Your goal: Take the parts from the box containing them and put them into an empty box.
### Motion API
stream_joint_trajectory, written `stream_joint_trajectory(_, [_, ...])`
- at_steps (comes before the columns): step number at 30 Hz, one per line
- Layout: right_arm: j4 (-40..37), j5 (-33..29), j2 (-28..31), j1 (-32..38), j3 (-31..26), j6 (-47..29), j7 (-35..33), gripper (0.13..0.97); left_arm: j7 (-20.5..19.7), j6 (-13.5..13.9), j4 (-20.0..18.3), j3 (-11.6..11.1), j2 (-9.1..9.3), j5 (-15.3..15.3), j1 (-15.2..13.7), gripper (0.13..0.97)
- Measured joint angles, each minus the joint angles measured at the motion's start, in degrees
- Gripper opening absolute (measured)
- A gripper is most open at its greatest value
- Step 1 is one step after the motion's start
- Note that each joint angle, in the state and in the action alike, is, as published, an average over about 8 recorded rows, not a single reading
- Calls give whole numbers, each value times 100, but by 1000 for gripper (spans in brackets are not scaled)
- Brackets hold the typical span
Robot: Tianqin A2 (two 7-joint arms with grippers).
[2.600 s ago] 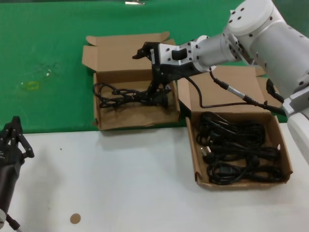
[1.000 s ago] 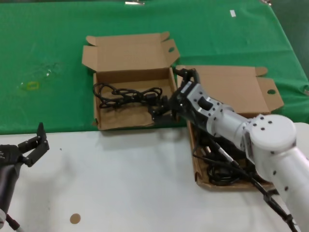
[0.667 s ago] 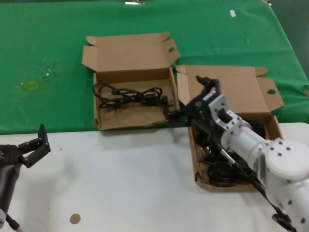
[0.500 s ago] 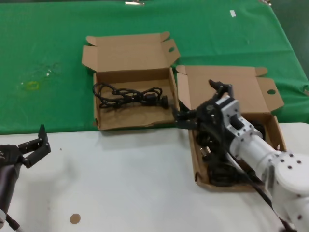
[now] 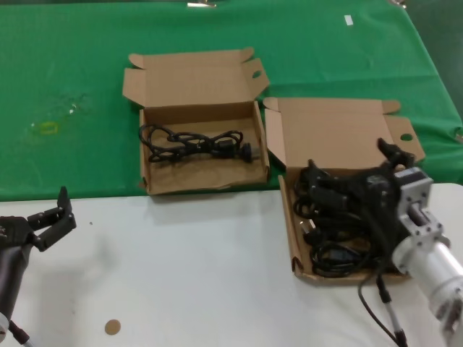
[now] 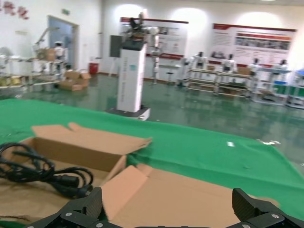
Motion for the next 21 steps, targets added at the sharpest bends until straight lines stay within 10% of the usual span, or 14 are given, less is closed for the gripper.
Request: stream_joint_trajectory(21, [404, 118, 68, -394, 139, 245, 170, 966, 0, 0, 0, 0, 0, 0, 0, 966])
